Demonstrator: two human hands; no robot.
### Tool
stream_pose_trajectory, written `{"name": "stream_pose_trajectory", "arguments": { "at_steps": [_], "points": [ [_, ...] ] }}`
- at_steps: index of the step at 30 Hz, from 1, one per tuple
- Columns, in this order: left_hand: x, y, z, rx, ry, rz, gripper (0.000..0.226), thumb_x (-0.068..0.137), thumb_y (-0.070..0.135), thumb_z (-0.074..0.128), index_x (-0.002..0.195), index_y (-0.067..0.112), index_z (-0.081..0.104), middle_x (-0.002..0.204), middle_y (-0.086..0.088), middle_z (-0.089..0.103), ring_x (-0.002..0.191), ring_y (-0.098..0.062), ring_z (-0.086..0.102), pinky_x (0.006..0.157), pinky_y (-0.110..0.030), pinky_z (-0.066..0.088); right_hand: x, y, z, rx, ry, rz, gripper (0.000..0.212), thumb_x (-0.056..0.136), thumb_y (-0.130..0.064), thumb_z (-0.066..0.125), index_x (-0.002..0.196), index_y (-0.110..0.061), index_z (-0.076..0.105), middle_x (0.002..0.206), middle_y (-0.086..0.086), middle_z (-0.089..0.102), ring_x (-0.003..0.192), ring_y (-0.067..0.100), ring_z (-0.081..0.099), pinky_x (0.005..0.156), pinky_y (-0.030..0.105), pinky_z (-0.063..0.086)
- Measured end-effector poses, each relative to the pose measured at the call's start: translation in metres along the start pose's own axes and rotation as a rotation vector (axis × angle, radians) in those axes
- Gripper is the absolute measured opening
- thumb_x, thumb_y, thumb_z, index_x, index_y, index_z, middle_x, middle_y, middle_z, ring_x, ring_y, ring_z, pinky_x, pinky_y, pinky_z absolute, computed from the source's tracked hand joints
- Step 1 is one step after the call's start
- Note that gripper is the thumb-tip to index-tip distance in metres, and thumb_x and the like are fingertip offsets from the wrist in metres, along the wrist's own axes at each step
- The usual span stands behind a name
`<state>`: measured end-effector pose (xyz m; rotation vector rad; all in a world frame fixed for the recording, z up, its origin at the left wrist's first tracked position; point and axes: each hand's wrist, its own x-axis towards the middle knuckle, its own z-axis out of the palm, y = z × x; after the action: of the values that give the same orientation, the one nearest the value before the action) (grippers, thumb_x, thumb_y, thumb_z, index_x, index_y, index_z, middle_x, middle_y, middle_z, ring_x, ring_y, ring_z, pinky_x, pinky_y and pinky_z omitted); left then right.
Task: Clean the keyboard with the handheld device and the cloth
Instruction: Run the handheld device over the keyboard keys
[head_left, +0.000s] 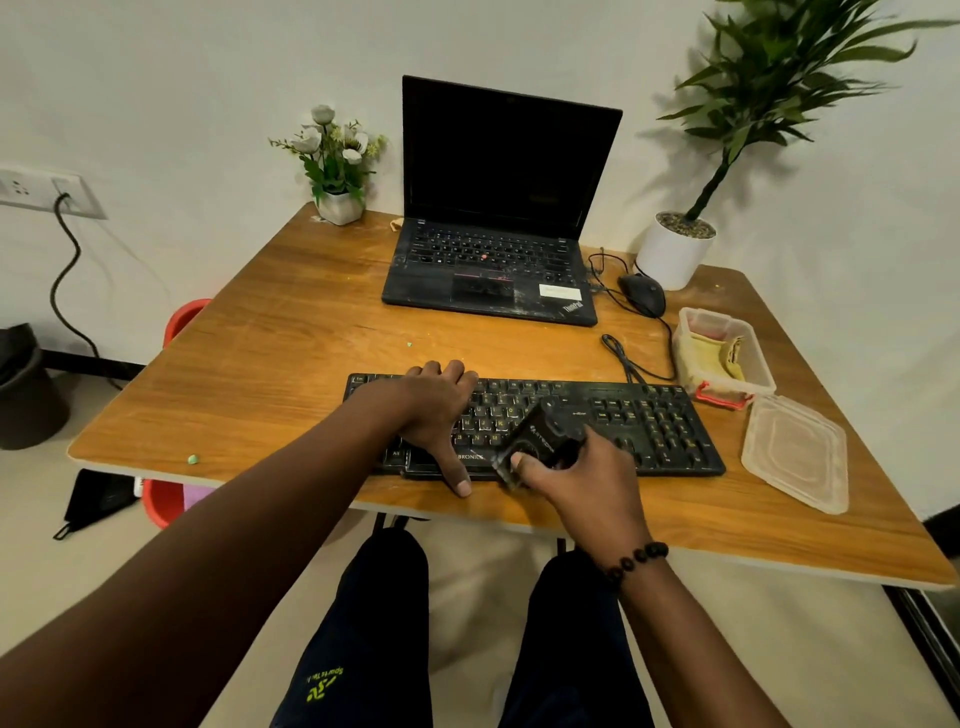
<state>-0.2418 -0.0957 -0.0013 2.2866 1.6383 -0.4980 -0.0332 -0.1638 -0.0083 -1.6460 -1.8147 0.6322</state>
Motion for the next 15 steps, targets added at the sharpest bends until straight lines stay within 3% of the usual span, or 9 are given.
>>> {"name": "stream_pose_trajectory", "arguments": {
  "at_steps": [2,4,7,12,15],
  "points": [
    [-0.001,0.001,0.000,0.002,0.004,-0.002,0.149,0.048,0.081,0.079,0.158,0.012,0.005,0.159,-0.010,0.015,0.145,-0.036,0.020,0.118,-0.055,0.029,0.002,0.003,0.003,0.000,0.108,0.014,0.038,0.073,-0.029,0.079,0.107,-0.020,0.065,0.098,-0.008,0.067,0.086,0.002,0.062,0.069,0.006,0.047],
    [0.000,0.000,0.001,-0.004,0.002,-0.006,0.150,0.047,0.082,0.079,0.158,0.013,0.005,0.159,-0.009,0.015,0.144,-0.036,0.020,0.118,-0.055,0.029,-0.002,0.003,0.009,-0.058,0.144,0.025,0.047,0.074,-0.029,0.078,0.117,-0.016,0.062,0.109,-0.003,0.066,0.097,0.010,0.061,0.081,0.018,0.052],
    [0.000,0.001,0.000,-0.012,-0.005,-0.009,0.151,0.048,0.082,0.079,0.158,0.013,0.002,0.160,-0.008,0.012,0.145,-0.037,0.018,0.118,-0.055,0.028,-0.010,0.001,0.009,-0.073,0.031,-0.017,0.034,0.073,-0.029,0.079,0.102,-0.022,0.063,0.094,-0.011,0.063,0.085,0.004,0.059,0.069,0.005,0.042],
    [0.001,0.000,0.001,-0.008,-0.026,-0.016,0.152,0.048,0.082,0.078,0.158,0.013,-0.001,0.161,-0.008,0.008,0.146,-0.038,0.015,0.119,-0.056,0.025,-0.022,0.004,0.011,0.058,0.167,0.080,0.036,0.073,-0.030,0.080,0.103,-0.019,0.065,0.092,-0.008,0.066,0.083,0.007,0.062,0.068,0.012,0.044],
    [0.001,0.001,0.001,-0.010,-0.031,-0.020,0.152,0.048,0.082,0.078,0.158,0.014,-0.001,0.160,-0.007,0.008,0.146,-0.038,0.015,0.118,-0.056,0.026,-0.026,0.003,0.012,0.110,0.099,0.130,0.026,0.071,-0.031,0.080,0.090,-0.024,0.064,0.079,-0.016,0.064,0.072,-0.005,0.058,0.056,0.005,0.040]
  ]
}}
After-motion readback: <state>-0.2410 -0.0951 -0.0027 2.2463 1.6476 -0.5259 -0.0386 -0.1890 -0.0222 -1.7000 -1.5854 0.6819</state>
